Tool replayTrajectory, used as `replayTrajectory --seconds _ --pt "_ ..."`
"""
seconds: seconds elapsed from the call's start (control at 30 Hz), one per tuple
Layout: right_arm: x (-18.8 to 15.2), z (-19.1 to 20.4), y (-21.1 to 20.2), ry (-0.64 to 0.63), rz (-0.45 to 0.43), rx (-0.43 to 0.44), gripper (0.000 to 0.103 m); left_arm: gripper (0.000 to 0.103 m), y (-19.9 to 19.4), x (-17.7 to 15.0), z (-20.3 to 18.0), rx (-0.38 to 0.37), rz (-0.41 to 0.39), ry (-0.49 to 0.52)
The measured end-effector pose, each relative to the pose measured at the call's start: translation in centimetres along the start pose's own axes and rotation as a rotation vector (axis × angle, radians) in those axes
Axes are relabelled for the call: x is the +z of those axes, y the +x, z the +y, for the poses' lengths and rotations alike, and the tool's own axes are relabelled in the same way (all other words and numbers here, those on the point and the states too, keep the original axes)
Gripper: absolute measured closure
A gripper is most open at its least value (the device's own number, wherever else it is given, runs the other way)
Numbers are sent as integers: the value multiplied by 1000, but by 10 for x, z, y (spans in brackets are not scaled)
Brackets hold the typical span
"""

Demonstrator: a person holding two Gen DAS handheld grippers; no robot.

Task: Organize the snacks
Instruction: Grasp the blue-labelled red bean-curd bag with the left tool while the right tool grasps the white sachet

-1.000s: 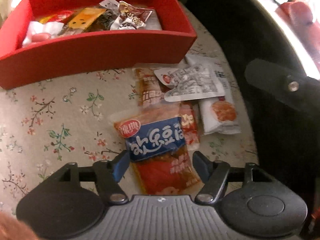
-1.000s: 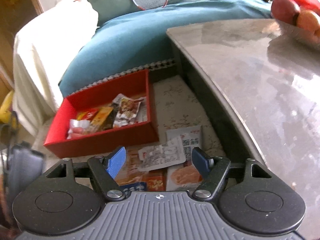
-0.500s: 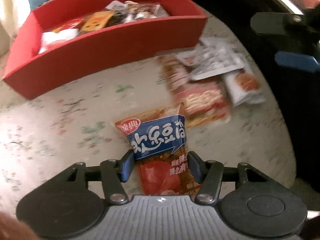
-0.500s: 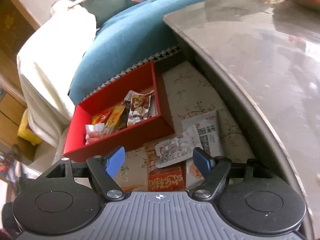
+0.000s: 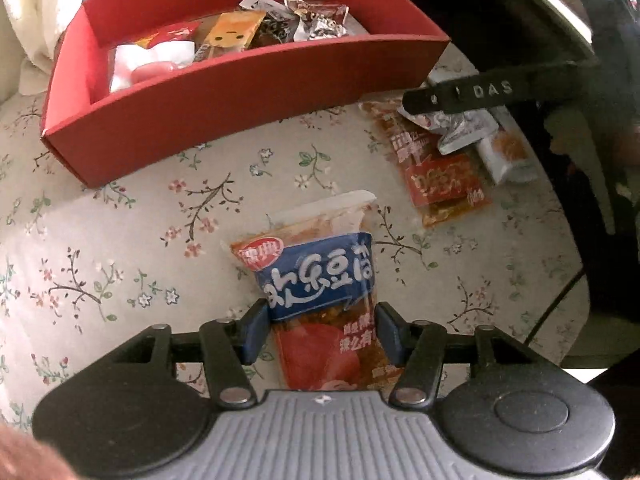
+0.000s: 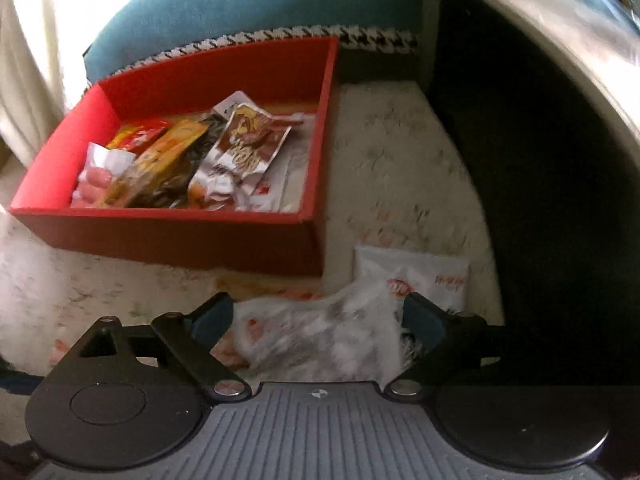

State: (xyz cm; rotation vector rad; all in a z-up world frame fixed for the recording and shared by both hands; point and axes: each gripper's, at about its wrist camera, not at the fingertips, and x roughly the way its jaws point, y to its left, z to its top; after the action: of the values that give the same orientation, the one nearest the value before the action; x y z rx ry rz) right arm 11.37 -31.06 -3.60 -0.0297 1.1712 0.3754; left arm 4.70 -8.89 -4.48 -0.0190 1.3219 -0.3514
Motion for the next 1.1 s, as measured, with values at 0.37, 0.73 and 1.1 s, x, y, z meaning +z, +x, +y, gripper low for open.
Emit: replayTrajectory --seconds 0.37,0.73,1.1 --pt "-38 53 -34 -130 -10 130 12 59 -20 -3 17 -11 -25 -15" --pt "-21 132 17 -558 88 33 16 65 -33 -24 55 -33 -37 -89" --pt "-10 153 51 -633 298 53 9 61 -23 -30 52 -45 -4 -97"
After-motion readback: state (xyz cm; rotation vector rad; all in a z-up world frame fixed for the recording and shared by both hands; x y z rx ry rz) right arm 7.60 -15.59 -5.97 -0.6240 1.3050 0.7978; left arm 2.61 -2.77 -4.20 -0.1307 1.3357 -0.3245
